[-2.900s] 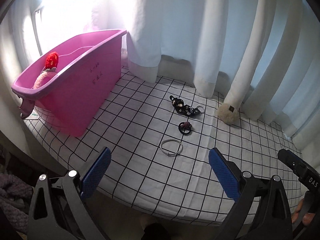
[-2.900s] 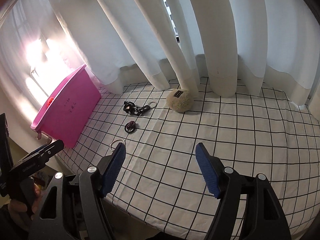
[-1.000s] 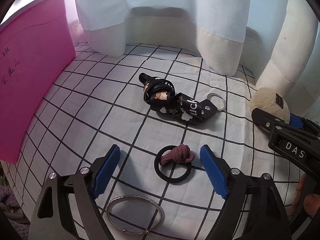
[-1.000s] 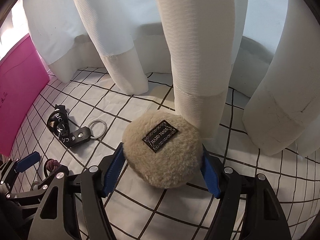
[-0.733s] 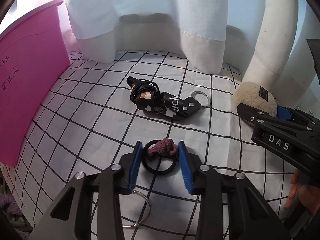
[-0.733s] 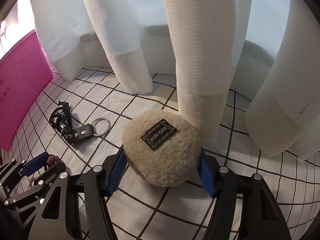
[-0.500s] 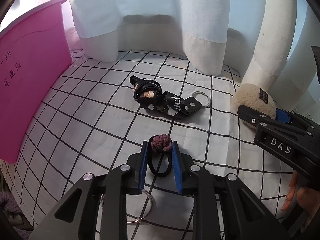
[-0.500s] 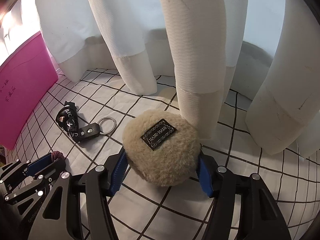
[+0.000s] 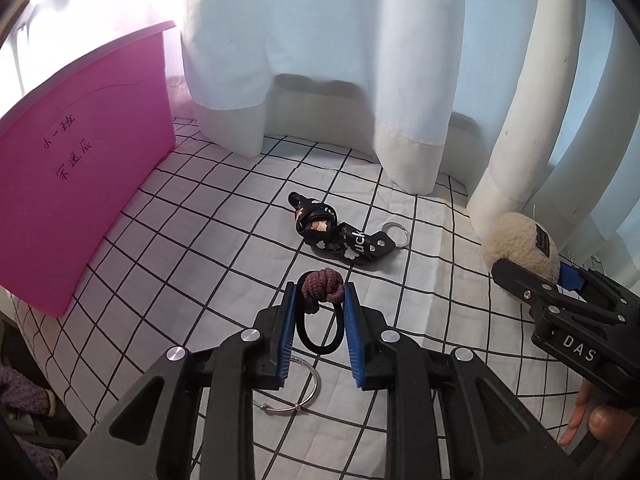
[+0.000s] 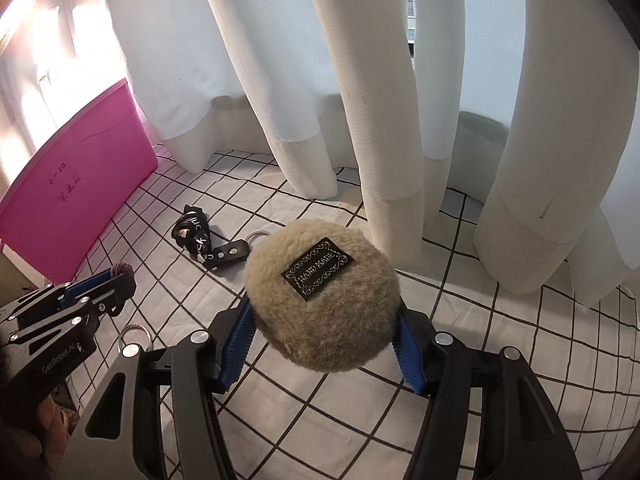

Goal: Organize jewelry
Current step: 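Grasp the black hair tie with the left tool while the right tool grasps the beige pom-pom, then carry the hair tie with the left tool while the right tool carries the pom-pom to the tub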

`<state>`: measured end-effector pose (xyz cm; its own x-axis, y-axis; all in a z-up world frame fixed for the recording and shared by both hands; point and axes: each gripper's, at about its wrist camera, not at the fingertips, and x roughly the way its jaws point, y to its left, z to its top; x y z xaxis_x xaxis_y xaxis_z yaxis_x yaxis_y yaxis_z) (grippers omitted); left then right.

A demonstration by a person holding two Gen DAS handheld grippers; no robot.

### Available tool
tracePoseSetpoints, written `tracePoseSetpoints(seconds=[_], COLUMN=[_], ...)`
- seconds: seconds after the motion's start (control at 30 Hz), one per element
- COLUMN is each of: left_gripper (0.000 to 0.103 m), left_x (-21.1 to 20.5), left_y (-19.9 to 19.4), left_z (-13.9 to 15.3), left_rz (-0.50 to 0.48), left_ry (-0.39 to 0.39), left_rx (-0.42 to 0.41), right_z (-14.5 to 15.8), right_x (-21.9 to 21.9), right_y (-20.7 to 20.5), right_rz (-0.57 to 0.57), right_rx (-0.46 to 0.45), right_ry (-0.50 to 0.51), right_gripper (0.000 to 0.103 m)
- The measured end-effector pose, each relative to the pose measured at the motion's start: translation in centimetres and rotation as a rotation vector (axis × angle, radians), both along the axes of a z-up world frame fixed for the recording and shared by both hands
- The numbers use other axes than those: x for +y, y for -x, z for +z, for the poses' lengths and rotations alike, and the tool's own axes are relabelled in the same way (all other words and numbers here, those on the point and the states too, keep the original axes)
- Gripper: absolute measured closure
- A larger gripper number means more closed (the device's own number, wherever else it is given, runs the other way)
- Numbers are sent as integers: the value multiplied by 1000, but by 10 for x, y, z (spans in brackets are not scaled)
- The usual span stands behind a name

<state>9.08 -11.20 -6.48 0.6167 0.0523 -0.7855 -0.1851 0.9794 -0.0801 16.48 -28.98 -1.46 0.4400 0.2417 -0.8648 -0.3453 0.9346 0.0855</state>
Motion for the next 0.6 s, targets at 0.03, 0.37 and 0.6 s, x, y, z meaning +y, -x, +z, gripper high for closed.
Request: tracePoseSetpoints(seconds=[0.03,0.37,0.6], left_gripper=[80,80,80], left_x=[2,28,67], left_y=[3,47,84], left_z=[6,78,134], left_rz=[11,194,366], left_ry=[3,-1,-49], left_rx=[-7,-101,-178], right_z=[6,80,126], right_x=[-1,3,37], right_y=[2,12,4], right_rz=[8,167,289], right_rx=[0,-57,-84], right_ry=[-5,-96,-245], right_gripper=[44,44,44])
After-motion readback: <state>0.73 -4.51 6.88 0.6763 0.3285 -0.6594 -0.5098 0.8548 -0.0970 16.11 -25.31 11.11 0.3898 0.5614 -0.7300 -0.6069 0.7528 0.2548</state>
